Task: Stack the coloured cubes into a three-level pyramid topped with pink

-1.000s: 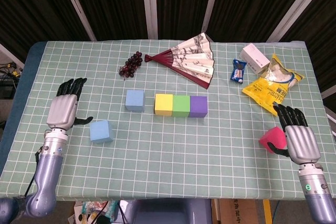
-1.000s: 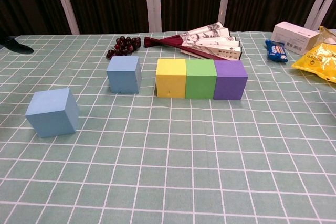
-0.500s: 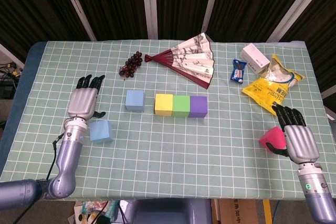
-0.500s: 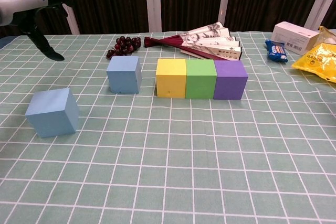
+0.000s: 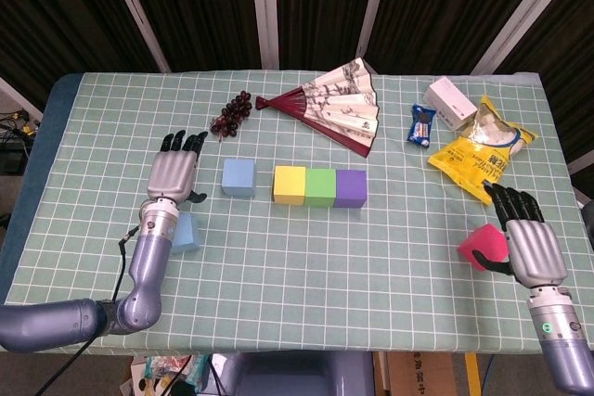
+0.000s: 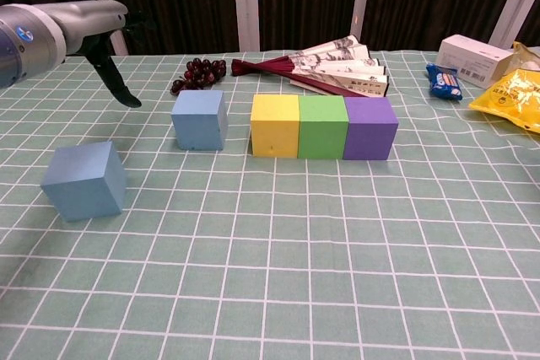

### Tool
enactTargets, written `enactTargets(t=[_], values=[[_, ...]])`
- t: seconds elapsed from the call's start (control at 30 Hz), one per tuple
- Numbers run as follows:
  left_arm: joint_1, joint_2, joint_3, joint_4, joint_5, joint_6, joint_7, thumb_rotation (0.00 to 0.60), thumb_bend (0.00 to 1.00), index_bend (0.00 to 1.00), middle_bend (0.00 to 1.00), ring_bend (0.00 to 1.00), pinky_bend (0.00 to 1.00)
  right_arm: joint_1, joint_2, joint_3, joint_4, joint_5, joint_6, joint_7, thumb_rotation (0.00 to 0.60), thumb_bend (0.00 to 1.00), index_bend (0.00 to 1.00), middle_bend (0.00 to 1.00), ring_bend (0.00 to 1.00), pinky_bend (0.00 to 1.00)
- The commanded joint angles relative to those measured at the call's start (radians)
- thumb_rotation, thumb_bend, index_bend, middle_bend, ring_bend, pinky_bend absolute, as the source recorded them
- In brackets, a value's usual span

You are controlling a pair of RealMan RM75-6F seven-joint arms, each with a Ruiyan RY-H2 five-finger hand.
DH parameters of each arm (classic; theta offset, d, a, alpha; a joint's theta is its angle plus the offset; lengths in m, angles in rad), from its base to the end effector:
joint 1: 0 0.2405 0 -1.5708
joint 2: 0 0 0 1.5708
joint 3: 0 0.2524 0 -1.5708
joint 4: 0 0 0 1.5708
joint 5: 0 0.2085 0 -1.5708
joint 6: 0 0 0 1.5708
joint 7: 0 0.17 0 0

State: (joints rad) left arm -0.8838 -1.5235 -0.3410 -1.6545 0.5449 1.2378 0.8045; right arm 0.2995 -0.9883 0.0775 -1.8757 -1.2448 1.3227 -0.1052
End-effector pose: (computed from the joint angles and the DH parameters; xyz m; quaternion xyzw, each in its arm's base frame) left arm -0.1079 0.4001 0.0272 -0.6482 -0.4059 -0.3192 0.5596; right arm -0.2569 -0.2629 0.1639 0.5975 -0.4342 0.3774 0.5587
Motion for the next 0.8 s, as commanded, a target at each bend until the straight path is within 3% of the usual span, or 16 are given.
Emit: enactTargets(t=[0.03, 0.8], values=[[0.004, -0.004, 0.009, 0.009, 0.005, 0.000, -0.009, 0.600, 0.12, 0.00, 0.11, 0.00, 0.00, -0.001, -0.001, 0.002, 0.002, 0.001, -0.005, -0.001, 0.600, 0.24, 0.00, 0.08, 0.00, 0.00], [-0.132, -0.138, -0.012, 0.222, -0.090, -0.116, 0.054, 0.600, 0.20, 0.00, 0.18, 0.00, 0.00, -0.015, 0.002, 0.019, -0.015, -0.011, -0.035, 0.023, 0.600, 0.24, 0.00, 0.08, 0.00, 0.00]])
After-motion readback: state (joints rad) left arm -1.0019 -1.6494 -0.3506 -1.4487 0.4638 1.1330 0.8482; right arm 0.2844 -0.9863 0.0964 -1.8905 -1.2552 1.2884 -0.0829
